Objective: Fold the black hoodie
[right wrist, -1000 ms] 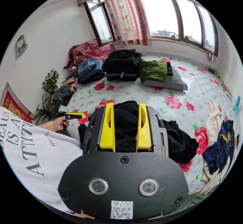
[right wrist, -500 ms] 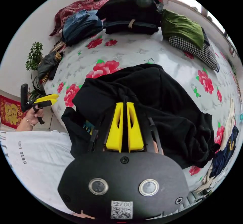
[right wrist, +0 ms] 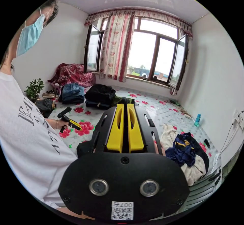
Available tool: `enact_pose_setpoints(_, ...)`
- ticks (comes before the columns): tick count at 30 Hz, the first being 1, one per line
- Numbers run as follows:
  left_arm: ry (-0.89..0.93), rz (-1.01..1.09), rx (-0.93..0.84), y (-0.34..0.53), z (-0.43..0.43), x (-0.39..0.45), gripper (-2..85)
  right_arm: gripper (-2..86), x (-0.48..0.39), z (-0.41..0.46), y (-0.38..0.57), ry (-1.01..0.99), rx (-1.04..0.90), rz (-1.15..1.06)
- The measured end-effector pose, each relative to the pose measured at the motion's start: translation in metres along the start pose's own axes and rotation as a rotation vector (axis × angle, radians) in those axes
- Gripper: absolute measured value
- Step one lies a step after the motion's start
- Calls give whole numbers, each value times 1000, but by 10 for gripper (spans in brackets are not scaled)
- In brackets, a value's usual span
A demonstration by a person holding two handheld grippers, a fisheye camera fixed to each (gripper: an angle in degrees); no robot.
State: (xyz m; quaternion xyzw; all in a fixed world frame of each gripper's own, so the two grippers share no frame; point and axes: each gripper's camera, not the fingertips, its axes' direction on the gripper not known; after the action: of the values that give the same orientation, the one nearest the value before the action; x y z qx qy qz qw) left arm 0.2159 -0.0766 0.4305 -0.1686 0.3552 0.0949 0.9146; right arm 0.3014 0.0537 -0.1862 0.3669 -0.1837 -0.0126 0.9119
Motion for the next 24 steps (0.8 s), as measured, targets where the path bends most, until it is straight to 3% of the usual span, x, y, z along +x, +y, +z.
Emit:
enact_pose_setpoints(6, -23, 174, -71, -80, 45, 57, 163, 0, 27, -48, 38, 64, -62, 128)
enact_pose_setpoints(11, -19, 130, -140, -111, 83, 70, 186, 0, 37, -79, 56, 71, -85, 146)
enact_pose_setpoints(16, 331, -60, -195, -115, 94, 51, 61, 0, 49, -97, 68, 107, -111, 150)
enact_pose_setpoints(19, 681, -281, 154, -84, 44, 10, 50, 0, 65, -108, 72, 122, -109, 166)
enact_pose_setpoints(21, 986, -444, 575, -46, -14, -23, 48, 0, 76, -114, 68, 100, -88, 151)
enact_pose_setpoints(24, 1093, -352, 969, -19, -115, -33, 46, 0, 85, -121, 51, 37, 3, 113)
